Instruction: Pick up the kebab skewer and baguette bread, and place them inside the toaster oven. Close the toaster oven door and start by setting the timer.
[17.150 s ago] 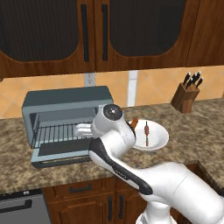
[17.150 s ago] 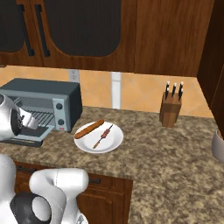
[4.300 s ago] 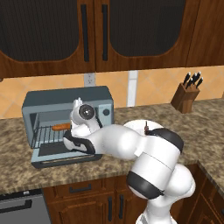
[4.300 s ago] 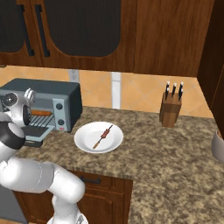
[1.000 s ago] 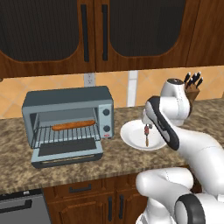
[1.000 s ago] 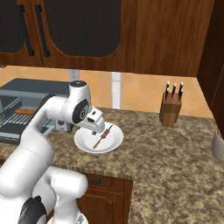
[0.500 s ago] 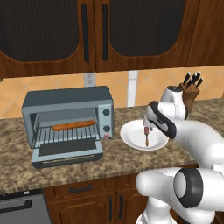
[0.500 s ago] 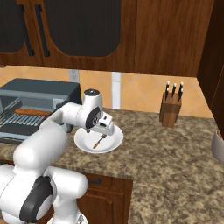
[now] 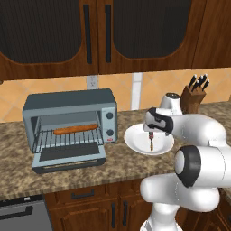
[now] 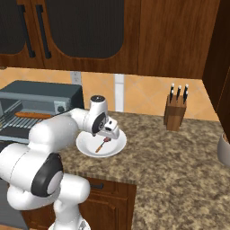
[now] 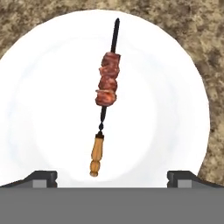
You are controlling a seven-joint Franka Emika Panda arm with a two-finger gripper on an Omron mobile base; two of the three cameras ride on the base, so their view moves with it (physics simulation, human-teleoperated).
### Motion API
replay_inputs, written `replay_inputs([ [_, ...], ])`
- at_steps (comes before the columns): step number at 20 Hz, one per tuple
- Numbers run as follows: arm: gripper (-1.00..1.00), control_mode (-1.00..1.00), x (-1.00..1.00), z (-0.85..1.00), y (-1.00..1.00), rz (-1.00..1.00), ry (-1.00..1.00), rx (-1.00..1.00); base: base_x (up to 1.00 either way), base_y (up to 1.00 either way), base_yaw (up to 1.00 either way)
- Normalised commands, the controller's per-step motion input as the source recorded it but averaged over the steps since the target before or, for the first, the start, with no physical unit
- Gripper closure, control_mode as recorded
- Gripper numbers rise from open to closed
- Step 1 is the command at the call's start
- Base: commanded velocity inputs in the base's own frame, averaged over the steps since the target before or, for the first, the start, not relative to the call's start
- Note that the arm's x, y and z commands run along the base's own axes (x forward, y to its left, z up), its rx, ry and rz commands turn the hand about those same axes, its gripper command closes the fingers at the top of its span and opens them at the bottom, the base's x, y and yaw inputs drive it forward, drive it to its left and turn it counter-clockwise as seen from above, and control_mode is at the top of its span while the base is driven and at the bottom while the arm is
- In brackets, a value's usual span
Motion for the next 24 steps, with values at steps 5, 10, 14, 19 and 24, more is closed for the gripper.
replay_inputs([
  [5, -1.00, -1.00, 0.50, -0.33, 0.00, 0.00, 0.00, 0.00, 0.00, 0.00, 0.00],
  [10, -1.00, -1.00, 0.35, -0.34, 0.00, 0.00, 0.00, 0.00, 0.00, 0.00, 0.00],
  [14, -1.00, -1.00, 0.32, -0.41, 0.00, 0.00, 0.00, 0.00, 0.00, 0.00, 0.00],
  [19, -1.00, -1.00, 0.17, -0.26, 0.00, 0.00, 0.00, 0.00, 0.00, 0.00, 0.00],
  [24, -1.00, -1.00, 0.25, -0.10, 0.00, 0.00, 0.00, 0.00, 0.00, 0.00, 0.00],
])
